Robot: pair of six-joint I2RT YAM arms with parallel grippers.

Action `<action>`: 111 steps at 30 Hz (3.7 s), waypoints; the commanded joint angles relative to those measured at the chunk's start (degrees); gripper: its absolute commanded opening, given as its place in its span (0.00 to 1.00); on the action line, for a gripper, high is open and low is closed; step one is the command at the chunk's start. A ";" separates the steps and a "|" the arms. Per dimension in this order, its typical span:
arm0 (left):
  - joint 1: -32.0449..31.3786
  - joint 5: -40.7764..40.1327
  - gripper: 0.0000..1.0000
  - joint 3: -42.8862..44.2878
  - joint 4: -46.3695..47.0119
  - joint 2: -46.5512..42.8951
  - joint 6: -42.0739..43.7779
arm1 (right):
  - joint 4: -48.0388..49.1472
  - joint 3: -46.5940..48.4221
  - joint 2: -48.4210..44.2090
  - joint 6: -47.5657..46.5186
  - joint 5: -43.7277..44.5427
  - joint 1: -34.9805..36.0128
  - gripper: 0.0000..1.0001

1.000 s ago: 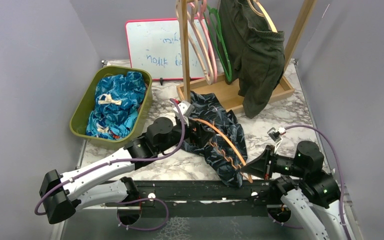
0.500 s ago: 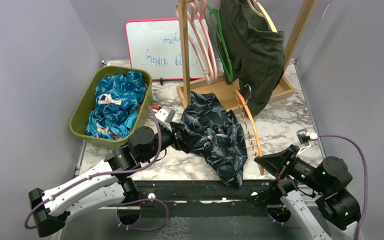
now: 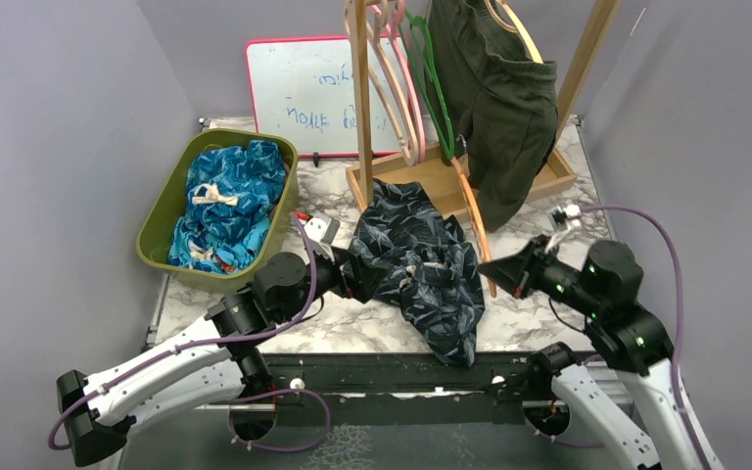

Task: Remove the shorts from the hanger
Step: Place the hanger on the clothes rod, then pick up the shorts at the center of the board.

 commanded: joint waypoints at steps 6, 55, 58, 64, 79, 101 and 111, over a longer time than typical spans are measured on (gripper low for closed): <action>-0.09 -0.47 0.99 -2.09 -0.95 -1.44 -1.90 | 16.29 9.60 16.16 -6.13 0.53 0.23 0.02; -0.08 0.31 0.99 -4.20 0.40 2.44 -2.72 | 21.26 41.49 49.58 -5.94 2.31 0.19 0.03; -0.07 0.19 0.99 -4.17 -0.04 2.16 -2.59 | 20.91 39.40 48.35 -6.24 2.99 0.19 0.15; -0.10 -1.24 0.99 -4.26 -0.91 0.92 -2.76 | 18.43 34.08 41.49 -9.75 7.47 0.18 0.62; -0.09 -4.34 0.99 -4.85 -0.73 1.25 -4.05 | 12.14 10.42 24.05 -11.14 8.09 0.19 0.84; -0.02 -3.14 0.99 -3.31 8.51 18.71 -4.57 | 40.93 -31.71 37.19 6.80 -4.20 2.04 0.43; 0.17 2.85 0.99 10.45 15.31 42.28 7.85 | 43.76 -39.88 33.44 10.91 -1.29 2.04 0.11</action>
